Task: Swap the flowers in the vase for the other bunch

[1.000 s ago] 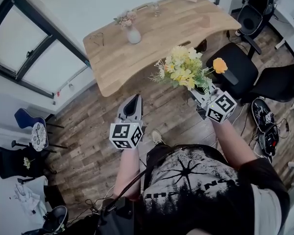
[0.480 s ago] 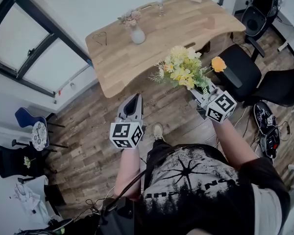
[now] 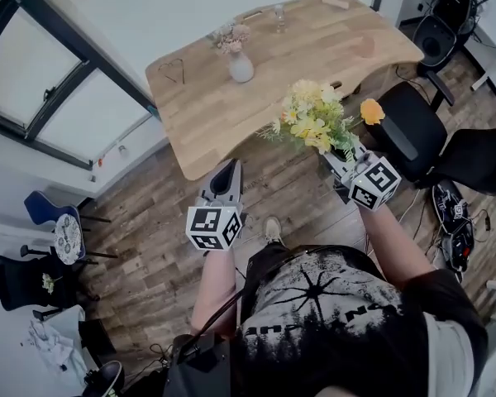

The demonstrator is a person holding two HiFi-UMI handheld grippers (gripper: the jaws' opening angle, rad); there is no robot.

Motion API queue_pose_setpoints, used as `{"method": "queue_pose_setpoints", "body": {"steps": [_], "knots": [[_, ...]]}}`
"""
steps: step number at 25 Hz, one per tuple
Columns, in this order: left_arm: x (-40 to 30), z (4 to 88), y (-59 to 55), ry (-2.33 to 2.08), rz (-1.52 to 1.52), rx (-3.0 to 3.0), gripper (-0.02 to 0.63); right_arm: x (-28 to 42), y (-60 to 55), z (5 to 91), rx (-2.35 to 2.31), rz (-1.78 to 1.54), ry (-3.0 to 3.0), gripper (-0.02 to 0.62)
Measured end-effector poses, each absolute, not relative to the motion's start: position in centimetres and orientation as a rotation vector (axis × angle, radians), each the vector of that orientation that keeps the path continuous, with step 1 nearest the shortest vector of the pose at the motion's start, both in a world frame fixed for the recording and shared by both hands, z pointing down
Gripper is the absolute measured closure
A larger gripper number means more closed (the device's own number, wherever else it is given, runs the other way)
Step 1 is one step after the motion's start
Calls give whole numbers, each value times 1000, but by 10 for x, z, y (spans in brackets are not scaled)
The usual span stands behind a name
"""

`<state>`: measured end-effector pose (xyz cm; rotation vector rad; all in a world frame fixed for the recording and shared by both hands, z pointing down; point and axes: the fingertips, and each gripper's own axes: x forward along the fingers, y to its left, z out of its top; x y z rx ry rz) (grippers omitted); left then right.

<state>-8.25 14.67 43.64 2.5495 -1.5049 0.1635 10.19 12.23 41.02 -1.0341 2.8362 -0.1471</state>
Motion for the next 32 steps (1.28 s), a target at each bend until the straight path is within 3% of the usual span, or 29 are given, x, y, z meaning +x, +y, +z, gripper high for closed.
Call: {"method": "queue_pose_setpoints", "body": {"steps": [32], "knots": [[-163, 441, -50, -1269, 106, 2670, 591, 13, -45, 412, -1274, -109, 2753, 532]]}}
